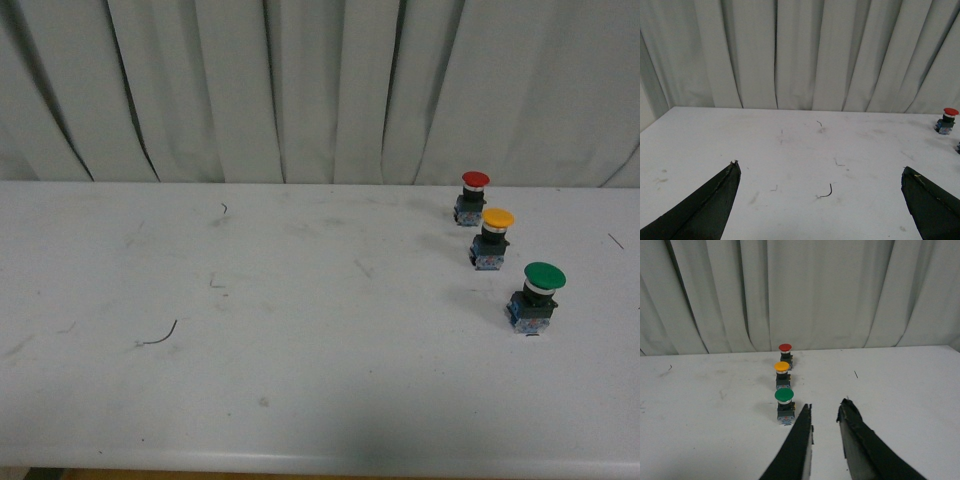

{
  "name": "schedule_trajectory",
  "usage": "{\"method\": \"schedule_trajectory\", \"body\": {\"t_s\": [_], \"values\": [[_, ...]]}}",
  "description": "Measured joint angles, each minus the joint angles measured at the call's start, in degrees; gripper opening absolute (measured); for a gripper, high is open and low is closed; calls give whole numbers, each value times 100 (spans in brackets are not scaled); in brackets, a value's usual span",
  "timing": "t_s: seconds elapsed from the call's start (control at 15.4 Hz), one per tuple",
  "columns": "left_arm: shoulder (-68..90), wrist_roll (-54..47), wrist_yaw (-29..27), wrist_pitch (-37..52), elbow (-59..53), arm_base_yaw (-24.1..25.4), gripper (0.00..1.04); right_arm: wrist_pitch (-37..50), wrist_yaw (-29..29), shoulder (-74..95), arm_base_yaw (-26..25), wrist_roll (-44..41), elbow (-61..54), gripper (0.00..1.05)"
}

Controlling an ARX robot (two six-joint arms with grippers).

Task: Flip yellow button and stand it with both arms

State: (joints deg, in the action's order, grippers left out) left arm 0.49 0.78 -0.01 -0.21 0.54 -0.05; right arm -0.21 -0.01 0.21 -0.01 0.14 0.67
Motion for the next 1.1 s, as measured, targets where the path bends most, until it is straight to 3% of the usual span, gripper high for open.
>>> {"method": "schedule_trajectory", "body": {"t_s": [0.45,1.1], "values": [[0,0,0,0,0,0,98,2,0,0,0,2,0,100],[0,0,0,0,0,0,98,2,0,0,0,0,0,98]]}}
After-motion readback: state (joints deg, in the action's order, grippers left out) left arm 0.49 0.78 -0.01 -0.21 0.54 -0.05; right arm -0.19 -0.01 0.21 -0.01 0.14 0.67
